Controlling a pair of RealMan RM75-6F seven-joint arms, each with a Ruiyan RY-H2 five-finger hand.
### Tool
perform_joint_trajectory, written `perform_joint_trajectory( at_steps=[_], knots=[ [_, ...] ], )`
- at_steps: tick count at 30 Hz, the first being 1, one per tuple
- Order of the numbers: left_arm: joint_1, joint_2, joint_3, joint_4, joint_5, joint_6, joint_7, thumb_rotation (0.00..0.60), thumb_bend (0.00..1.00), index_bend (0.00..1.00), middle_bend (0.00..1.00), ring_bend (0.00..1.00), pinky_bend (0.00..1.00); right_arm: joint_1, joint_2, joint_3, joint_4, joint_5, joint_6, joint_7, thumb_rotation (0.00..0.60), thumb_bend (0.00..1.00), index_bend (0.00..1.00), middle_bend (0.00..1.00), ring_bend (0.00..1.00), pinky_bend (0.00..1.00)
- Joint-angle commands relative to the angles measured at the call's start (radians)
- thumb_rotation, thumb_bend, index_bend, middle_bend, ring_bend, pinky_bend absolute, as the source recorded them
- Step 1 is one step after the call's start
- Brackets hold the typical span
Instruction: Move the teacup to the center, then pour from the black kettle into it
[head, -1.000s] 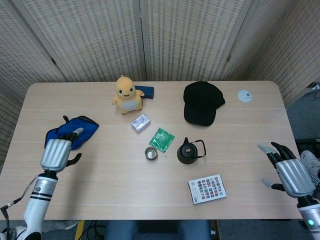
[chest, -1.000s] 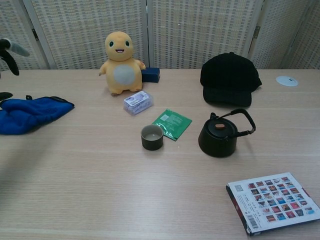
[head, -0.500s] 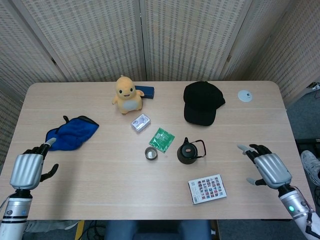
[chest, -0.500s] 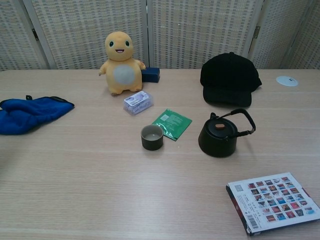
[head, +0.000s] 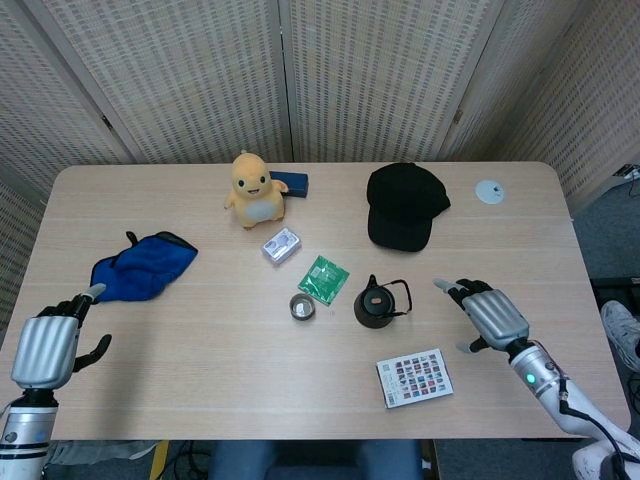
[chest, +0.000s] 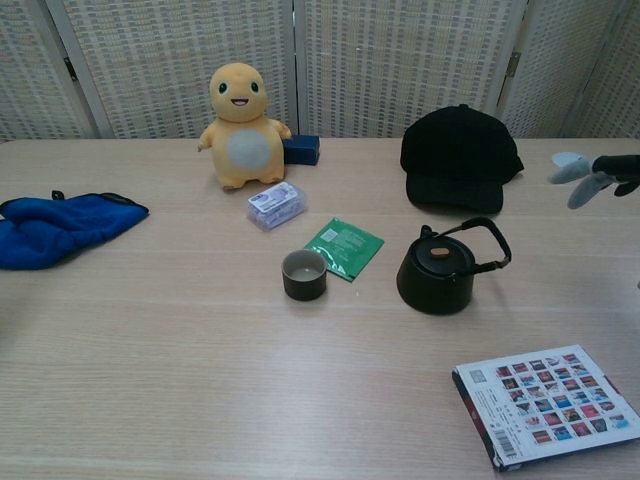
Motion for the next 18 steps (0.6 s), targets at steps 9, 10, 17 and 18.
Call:
perform_joint_trajectory(
  at_steps=[9, 10, 17, 18],
  knots=[
    [0.036, 0.004, -0.017, 0.014, 0.038, 0.012, -0.014, 0.6, 0.28, 0.19, 0.34, 0.42, 0.46, 0.103, -0.174, 0.04, 0.111, 0.127, -0.035, -0.172, 0.6, 0.03, 0.07, 0.15, 0.07, 0.17],
    [0.04, 0.005, -0.018, 0.015, 0.04, 0.013, -0.016, 0.6, 0.28, 0.19, 0.34, 0.42, 0.46, 0.11, -0.186, 0.043, 0.121, 0.137, -0.039, -0.18, 0.6, 0.03, 0.07, 0.14, 0.07, 0.17],
    [0.061, 0.011, -0.029, 0.02, 0.061, 0.018, -0.028, 0.6, 0.27, 0.19, 0.34, 0.42, 0.46, 0.166, -0.276, 0.054, 0.202, 0.189, -0.057, -0.232, 0.6, 0.03, 0.07, 0.14, 0.06, 0.17],
    [0.064, 0.012, -0.031, 0.021, 0.063, 0.02, -0.03, 0.6, 0.27, 0.19, 0.34, 0.42, 0.46, 0.172, -0.285, 0.056, 0.211, 0.195, -0.058, -0.236, 0.6, 0.03, 0.07, 0.14, 0.06, 0.17]
  ],
)
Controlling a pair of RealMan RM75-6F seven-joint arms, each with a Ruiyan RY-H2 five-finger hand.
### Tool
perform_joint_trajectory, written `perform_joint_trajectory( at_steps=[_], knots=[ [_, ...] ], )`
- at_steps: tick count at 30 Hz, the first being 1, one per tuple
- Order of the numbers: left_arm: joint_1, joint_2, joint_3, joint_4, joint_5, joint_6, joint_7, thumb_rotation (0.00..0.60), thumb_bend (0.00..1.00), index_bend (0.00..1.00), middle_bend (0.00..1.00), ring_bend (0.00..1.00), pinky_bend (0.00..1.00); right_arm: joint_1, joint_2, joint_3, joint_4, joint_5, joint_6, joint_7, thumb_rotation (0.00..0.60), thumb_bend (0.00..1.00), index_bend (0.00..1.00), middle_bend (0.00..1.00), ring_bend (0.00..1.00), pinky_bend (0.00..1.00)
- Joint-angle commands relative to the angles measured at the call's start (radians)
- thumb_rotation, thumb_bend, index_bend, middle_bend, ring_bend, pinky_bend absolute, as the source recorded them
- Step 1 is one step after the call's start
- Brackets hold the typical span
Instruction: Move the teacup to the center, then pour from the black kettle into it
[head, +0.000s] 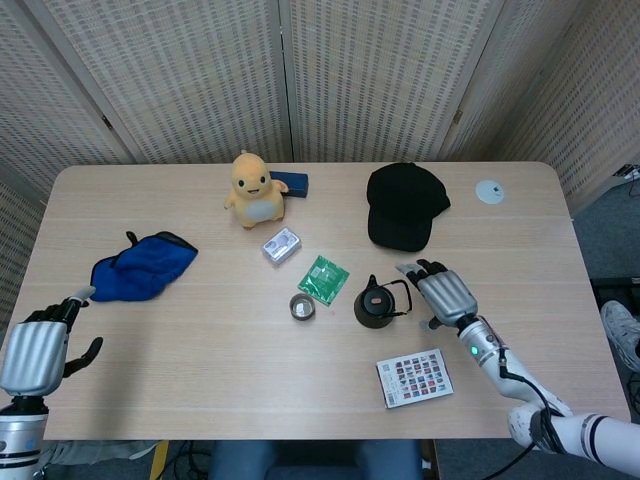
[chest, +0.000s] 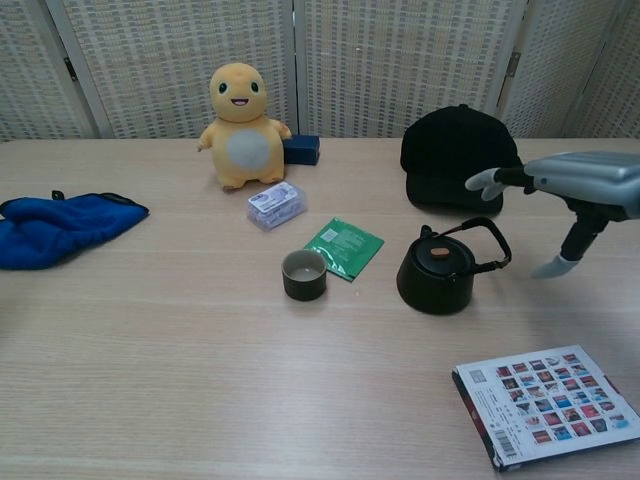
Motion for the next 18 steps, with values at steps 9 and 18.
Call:
perform_joint_trajectory(
  at_steps=[9, 18],
  knots=[
    [0.023, 0.001, -0.017, 0.024, 0.026, 0.006, -0.028, 0.6, 0.27, 0.2, 0.34, 0.42, 0.46, 0.075, -0.103, 0.018, 0.098, 0.068, -0.025, -0.049, 0.6, 0.03, 0.07, 0.14, 0.06, 0.17],
    [0.034, 0.004, -0.023, 0.017, 0.037, -0.012, -0.022, 0.6, 0.27, 0.2, 0.34, 0.42, 0.46, 0.133, -0.153, 0.042, 0.169, 0.138, -0.041, -0.088, 0.6, 0.03, 0.07, 0.14, 0.06, 0.17]
  ],
)
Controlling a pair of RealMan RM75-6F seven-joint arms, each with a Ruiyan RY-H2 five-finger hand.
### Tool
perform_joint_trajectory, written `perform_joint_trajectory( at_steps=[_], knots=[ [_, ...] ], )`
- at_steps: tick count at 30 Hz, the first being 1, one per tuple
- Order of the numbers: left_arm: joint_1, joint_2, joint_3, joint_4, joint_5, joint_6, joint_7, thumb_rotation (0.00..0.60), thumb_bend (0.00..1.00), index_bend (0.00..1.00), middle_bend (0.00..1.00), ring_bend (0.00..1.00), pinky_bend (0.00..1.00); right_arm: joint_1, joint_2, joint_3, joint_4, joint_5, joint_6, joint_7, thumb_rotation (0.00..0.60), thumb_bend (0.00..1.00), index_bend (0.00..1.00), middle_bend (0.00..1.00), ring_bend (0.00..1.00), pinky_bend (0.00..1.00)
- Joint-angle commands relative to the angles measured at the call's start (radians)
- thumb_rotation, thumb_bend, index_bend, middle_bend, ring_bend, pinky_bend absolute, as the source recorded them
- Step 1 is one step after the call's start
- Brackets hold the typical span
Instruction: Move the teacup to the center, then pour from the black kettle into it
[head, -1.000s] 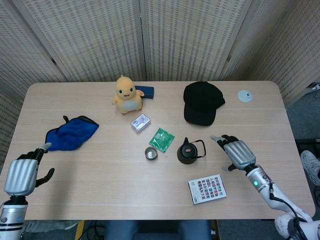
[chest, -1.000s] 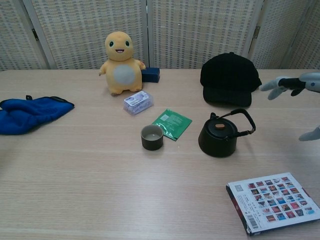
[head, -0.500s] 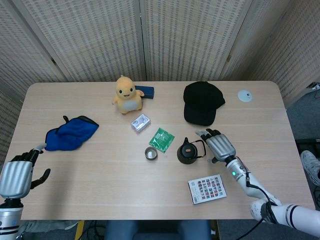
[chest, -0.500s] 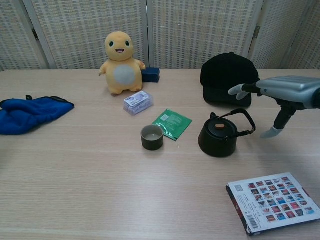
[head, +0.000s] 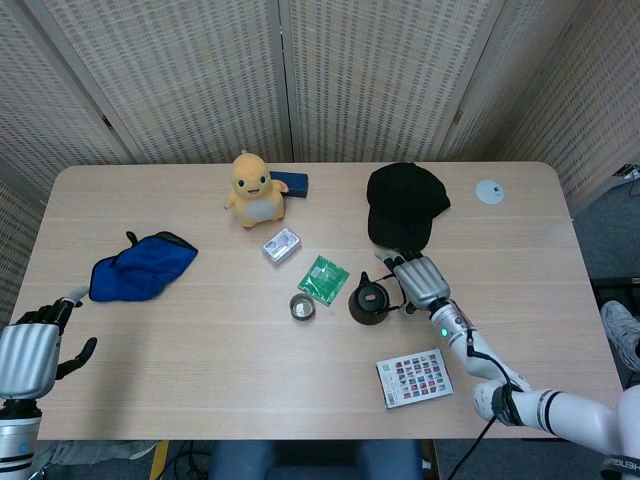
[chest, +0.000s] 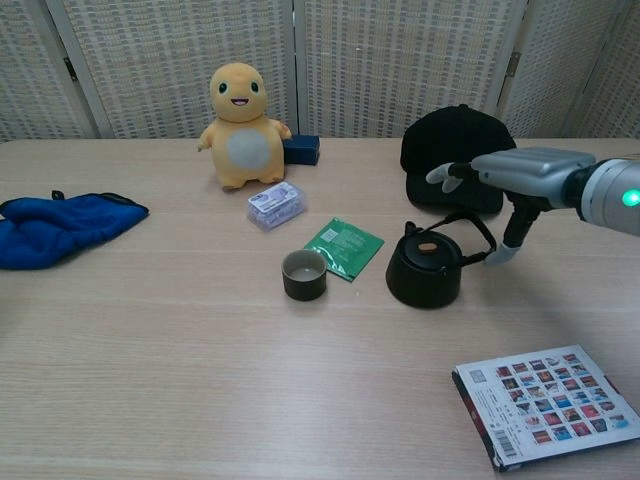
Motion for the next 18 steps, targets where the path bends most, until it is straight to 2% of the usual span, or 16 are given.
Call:
perform_joint_trajectory(
  at_steps=[1, 14, 18],
  knots=[
    [0.001, 0.001, 0.0, -0.003, 0.0, -0.009, 0.002, 0.6, 0.27, 0.2, 0.34, 0.42, 0.46, 0.021, -0.019, 0.01, 0.03, 0.027, -0.008, -0.016, 0.6, 0.03, 0.07, 0.14, 0.06, 0.17],
    [0.017, 0.008, -0.015, -0.007, 0.0, -0.019, 0.006, 0.6, 0.27, 0.2, 0.34, 0.42, 0.46, 0.114, -0.103, 0.055, 0.219, 0.147, -0.051, -0.046, 0.6, 0.04, 0.07, 0.14, 0.06, 0.17],
    [0.018, 0.006, -0.022, -0.003, 0.001, -0.021, 0.003, 0.6, 0.27, 0.2, 0.34, 0.42, 0.46, 0.125, -0.108, 0.067, 0.246, 0.163, -0.051, -0.036, 0.6, 0.05, 0.07, 0.14, 0.06, 0.17]
  ],
)
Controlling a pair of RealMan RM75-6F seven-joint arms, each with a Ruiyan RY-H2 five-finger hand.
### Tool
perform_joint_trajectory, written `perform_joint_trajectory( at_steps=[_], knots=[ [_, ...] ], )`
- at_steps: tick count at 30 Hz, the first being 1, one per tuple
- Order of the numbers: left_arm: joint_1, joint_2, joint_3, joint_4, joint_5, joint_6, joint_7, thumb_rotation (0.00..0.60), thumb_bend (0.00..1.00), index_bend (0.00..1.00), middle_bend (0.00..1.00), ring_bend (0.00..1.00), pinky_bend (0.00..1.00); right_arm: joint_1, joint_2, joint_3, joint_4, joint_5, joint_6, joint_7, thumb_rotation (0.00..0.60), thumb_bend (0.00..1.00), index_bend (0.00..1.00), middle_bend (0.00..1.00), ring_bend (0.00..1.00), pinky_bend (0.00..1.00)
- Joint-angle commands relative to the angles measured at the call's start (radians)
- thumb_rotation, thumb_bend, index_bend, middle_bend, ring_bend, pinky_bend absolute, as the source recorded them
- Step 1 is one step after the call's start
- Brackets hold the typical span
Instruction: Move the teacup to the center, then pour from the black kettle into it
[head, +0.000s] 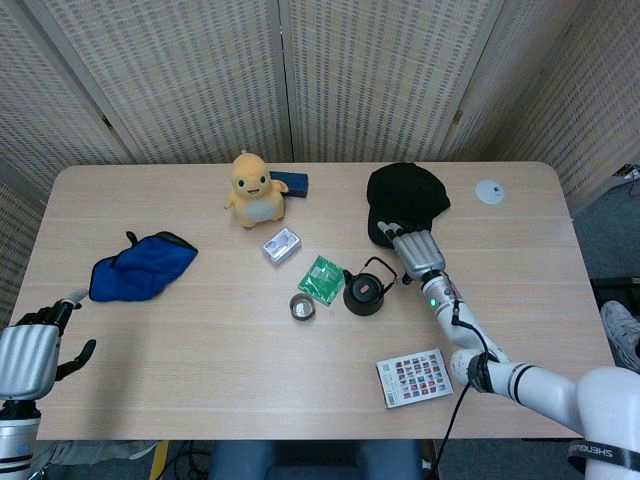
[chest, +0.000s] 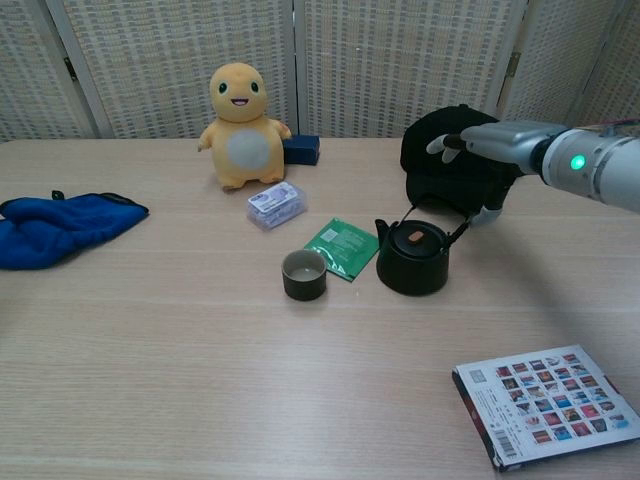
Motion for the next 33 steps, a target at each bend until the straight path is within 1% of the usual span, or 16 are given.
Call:
perform_joint_trajectory(
  at_steps=[1, 4, 8, 11, 15, 20, 28, 33],
  knots=[
    [0.001, -0.001, -0.003, 0.002, 0.001, -0.001, -0.002, 0.6, 0.27, 0.2, 0.34, 0.42, 0.46, 0.005, 0.001, 0.009, 0.009, 0.009, 0.0, 0.014, 0.6, 0.05, 0.07, 0.14, 0.06, 0.17],
    [0.003, -0.002, -0.004, 0.005, 0.001, -0.003, -0.004, 0.6, 0.27, 0.2, 0.34, 0.42, 0.46, -0.003, 0.021, 0.01, -0.013, 0.014, -0.003, 0.037, 0.6, 0.05, 0.07, 0.14, 0.06, 0.17],
    [0.007, -0.004, -0.004, 0.007, 0.004, -0.007, -0.005, 0.6, 0.27, 0.2, 0.34, 0.42, 0.46, -0.032, 0.086, 0.005, -0.101, 0.011, -0.015, 0.088, 0.6, 0.09, 0.07, 0.19, 0.06, 0.17],
    [0.009, -0.004, -0.006, 0.008, 0.007, -0.007, -0.005, 0.6, 0.27, 0.2, 0.34, 0.42, 0.46, -0.054, 0.144, 0.006, -0.171, 0.017, -0.051, 0.153, 0.6, 0.12, 0.07, 0.23, 0.06, 0.17],
    [0.01, -0.006, -0.008, 0.007, 0.014, -0.007, -0.004, 0.6, 0.27, 0.2, 0.34, 0.42, 0.46, -0.069, 0.191, 0.006, -0.215, 0.018, -0.115, 0.241, 0.6, 0.18, 0.07, 0.25, 0.06, 0.17],
    [0.014, -0.006, -0.008, 0.001, 0.024, -0.005, 0.003, 0.6, 0.27, 0.2, 0.34, 0.42, 0.46, -0.065, 0.186, 0.0, -0.2, 0.001, -0.164, 0.312, 0.6, 0.24, 0.07, 0.26, 0.06, 0.17],
    [0.026, 0.002, -0.01, -0.005, 0.032, 0.007, 0.006, 0.6, 0.27, 0.2, 0.34, 0.42, 0.46, -0.053, 0.154, 0.007, -0.17, -0.021, -0.229, 0.423, 0.6, 0.24, 0.07, 0.26, 0.06, 0.17],
    [0.033, 0.006, -0.01, -0.009, 0.041, 0.014, 0.006, 0.6, 0.27, 0.2, 0.34, 0.42, 0.46, -0.057, 0.148, 0.022, -0.176, -0.047, -0.252, 0.497, 0.6, 0.24, 0.07, 0.27, 0.06, 0.17]
  ],
)
